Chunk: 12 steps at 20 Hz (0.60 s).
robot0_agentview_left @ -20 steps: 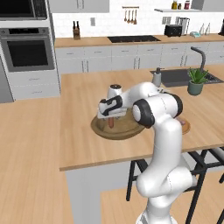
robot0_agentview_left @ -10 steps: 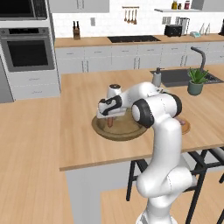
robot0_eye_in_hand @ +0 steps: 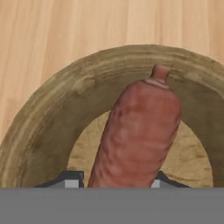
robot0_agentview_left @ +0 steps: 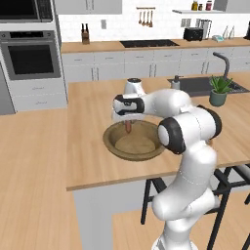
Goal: Place one bun and one sausage from the bowl on each plate.
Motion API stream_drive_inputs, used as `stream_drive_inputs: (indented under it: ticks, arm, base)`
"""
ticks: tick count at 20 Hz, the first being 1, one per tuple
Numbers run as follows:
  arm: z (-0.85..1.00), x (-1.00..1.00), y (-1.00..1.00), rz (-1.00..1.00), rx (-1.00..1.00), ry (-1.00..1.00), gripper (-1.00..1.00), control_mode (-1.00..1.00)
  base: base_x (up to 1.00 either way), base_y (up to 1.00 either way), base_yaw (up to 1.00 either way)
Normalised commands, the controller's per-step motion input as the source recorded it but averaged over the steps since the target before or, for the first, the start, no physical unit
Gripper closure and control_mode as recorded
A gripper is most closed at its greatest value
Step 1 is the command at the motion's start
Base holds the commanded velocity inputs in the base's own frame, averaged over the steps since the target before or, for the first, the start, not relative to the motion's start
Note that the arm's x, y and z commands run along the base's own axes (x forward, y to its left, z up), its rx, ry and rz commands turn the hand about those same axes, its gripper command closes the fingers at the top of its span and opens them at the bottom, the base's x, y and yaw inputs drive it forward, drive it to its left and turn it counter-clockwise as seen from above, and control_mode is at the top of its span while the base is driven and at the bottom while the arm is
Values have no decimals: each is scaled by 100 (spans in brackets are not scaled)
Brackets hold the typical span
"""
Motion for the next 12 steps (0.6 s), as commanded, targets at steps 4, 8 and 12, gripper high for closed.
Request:
stream_drive_inputs:
  ticks: [4,8,12]
  arm:
    - [64,-100,-73,12,0,0,100,-100]
    - [50,-100,-60,16,-1,0,100,-100]
    - [48,-97,-20,12,-5,2,100,-100]
  base:
    - [0,0,0]
    - [0,0,0]
    - [0,0,0]
